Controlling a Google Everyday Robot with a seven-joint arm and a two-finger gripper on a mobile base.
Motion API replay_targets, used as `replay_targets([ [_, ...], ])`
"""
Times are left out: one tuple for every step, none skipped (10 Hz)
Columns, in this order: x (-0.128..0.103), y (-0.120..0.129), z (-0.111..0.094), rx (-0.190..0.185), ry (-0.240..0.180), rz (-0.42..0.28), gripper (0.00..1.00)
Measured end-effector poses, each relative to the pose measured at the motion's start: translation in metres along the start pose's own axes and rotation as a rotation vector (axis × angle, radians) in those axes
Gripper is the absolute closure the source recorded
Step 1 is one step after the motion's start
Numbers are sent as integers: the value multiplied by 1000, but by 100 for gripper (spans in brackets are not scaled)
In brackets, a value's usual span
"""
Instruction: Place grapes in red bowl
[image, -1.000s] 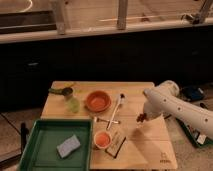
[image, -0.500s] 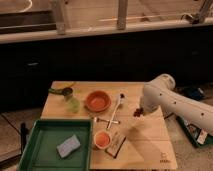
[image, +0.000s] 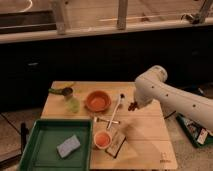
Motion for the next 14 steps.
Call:
replay_targets([
  [-5, -6, -2, 3, 2, -8, 99],
  [-13, -15, -4, 7, 2, -24, 99],
  [-13, -19, -6, 5, 7, -35, 99],
  [-13, -23, -8, 7, 11, -44, 99],
  [-15, -28, -11, 9, 11, -62, 99],
  [-17, -32, -14, 10, 5, -78, 99],
  [-17, -35, -16, 12, 2, -88, 99],
  [-18, -39, -18, 15, 0, -101, 99],
  [-21, -43, -18, 15, -2, -114, 99],
  [-20, -47, -20, 15, -1, -124, 99],
  [-20, -49, -22, 16, 0, -131, 99],
  [-21, -52, -25, 18, 0, -144, 99],
  [-24, -56, -27, 20, -1, -155, 99],
  [-27, -60, -28, 22, -4, -168, 99],
])
